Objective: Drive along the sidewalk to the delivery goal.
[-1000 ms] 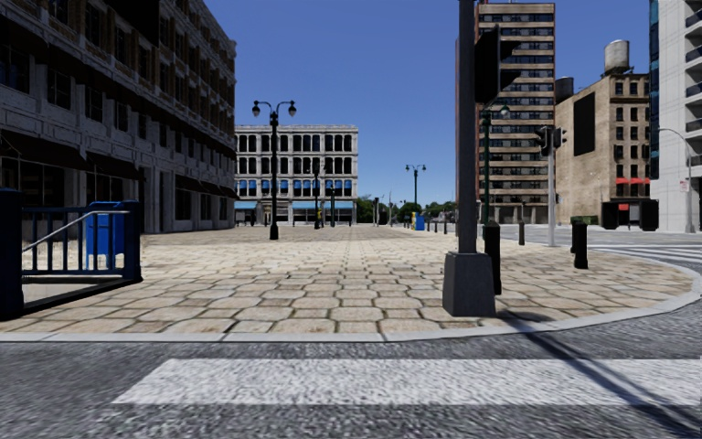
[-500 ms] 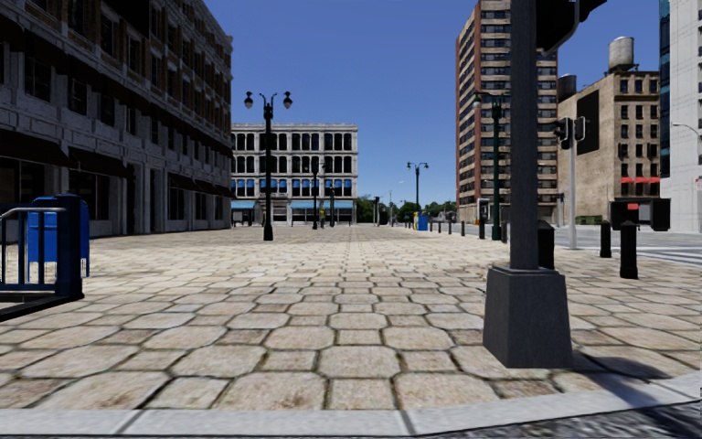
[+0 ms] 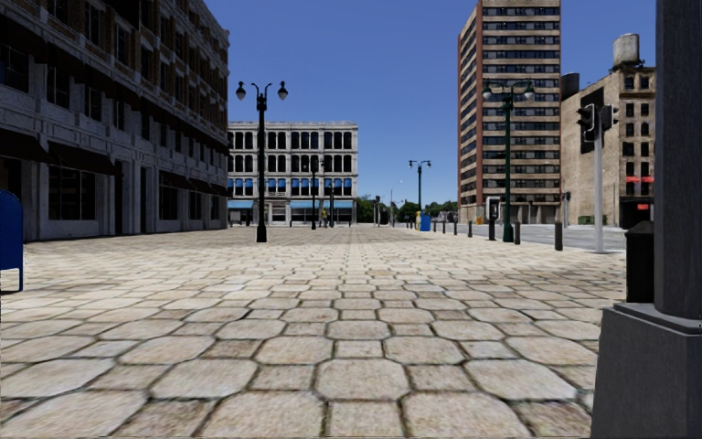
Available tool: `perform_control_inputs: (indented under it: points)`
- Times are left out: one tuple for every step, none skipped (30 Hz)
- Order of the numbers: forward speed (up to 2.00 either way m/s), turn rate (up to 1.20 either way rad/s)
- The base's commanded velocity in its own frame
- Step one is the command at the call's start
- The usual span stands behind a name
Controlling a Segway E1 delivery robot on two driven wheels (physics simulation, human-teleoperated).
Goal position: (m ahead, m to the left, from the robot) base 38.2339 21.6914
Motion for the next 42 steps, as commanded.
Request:
perform_control_inputs:
  points:
    - [2.00, 0.00]
    - [2.00, 0.00]
    - [2.00, 0.00]
    - [2.00, 0.00]
    - [2.00, 0.00]
    - [2.00, 0.00]
    - [2.00, 0.00]
    - [2.00, 0.00]
    - [2.00, 0.00]
    - [2.00, 0.00]
    - [2.00, 0.00]
    - [2.00, 0.00]
    - [2.00, 0.00]
    - [2.00, 0.00]
    - [2.00, 0.00]
    - [2.00, 0.00]
    - [2.00, 0.00]
    - [2.00, 0.00]
    - [2.00, 0.00]
    - [2.00, 0.00]
    - [2.00, 0.00]
    - [2.00, 0.00]
    - [2.00, 0.00]
    - [2.00, 0.00]
    - [2.00, 0.00]
    - [2.00, 0.00]
    - [2.00, 0.00]
    - [2.00, 0.00]
    - [2.00, 0.00]
    - [2.00, 0.00]
    - [2.00, 0.00]
    - [2.00, 0.00]
    - [2.00, 0.00]
    - [2.00, 0.00]
    - [2.00, 0.00]
    - [2.00, 0.00]
    - [2.00, 0.00]
    - [2.00, 0.00]
    - [2.00, 0.00]
    - [2.00, 0.00]
    - [2.00, 0.00]
    - [2.00, 0.00]
